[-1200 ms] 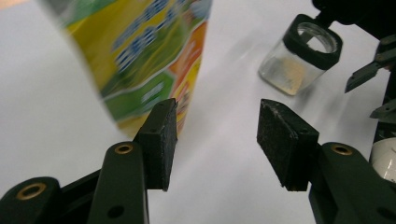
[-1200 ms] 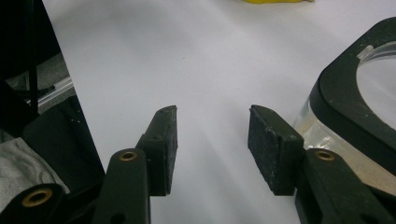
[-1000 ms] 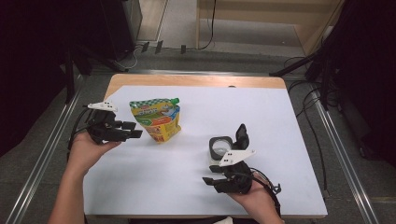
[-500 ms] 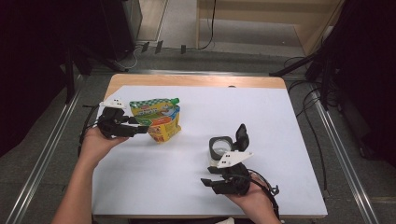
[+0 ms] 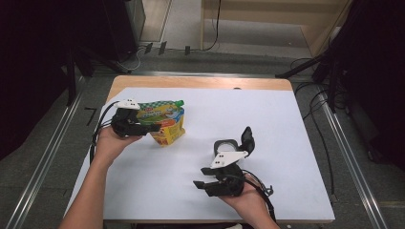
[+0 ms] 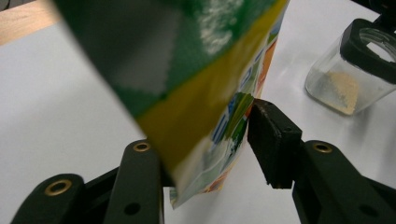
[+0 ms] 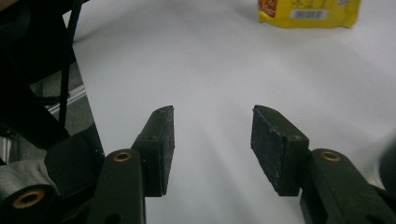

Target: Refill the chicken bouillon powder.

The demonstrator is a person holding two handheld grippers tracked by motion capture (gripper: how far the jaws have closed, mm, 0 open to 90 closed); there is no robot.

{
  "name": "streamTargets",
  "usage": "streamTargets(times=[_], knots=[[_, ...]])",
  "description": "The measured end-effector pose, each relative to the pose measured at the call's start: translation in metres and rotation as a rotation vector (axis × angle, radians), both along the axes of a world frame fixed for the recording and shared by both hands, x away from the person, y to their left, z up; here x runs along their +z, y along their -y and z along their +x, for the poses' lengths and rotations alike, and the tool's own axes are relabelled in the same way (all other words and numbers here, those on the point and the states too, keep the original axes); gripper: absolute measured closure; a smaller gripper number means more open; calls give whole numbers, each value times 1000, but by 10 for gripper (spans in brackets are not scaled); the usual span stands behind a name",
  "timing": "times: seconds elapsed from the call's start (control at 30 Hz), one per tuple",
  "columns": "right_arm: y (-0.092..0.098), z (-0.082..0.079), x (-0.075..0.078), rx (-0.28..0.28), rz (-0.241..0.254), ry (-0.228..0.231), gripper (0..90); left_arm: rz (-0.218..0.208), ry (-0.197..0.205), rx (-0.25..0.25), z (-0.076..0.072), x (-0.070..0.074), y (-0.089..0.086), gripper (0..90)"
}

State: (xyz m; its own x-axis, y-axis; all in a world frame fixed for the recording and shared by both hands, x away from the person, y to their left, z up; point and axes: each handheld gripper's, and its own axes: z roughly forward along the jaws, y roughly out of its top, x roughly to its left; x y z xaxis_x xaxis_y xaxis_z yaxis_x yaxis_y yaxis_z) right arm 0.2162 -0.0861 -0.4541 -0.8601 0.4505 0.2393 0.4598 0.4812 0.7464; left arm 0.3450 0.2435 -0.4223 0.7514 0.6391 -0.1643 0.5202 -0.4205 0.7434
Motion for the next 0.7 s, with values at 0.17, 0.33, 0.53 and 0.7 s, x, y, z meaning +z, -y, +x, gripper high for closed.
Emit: streamTargets(times=[0.17, 0.33, 0.53, 0.7], knots=[[-16, 9, 0, 33, -16, -1, 491, -15, -12, 18, 0, -1, 0, 617], [-24, 13, -7, 7, -27, -8, 473, -29, -16, 21, 0, -1, 0, 637], [-27, 12, -16, 2, -33, -12, 438, -33, -3, 12, -1, 2, 1, 716], [-27, 12, -24, -3, -49, -10, 434, -17, 17, 6, -3, 3, 6, 733]])
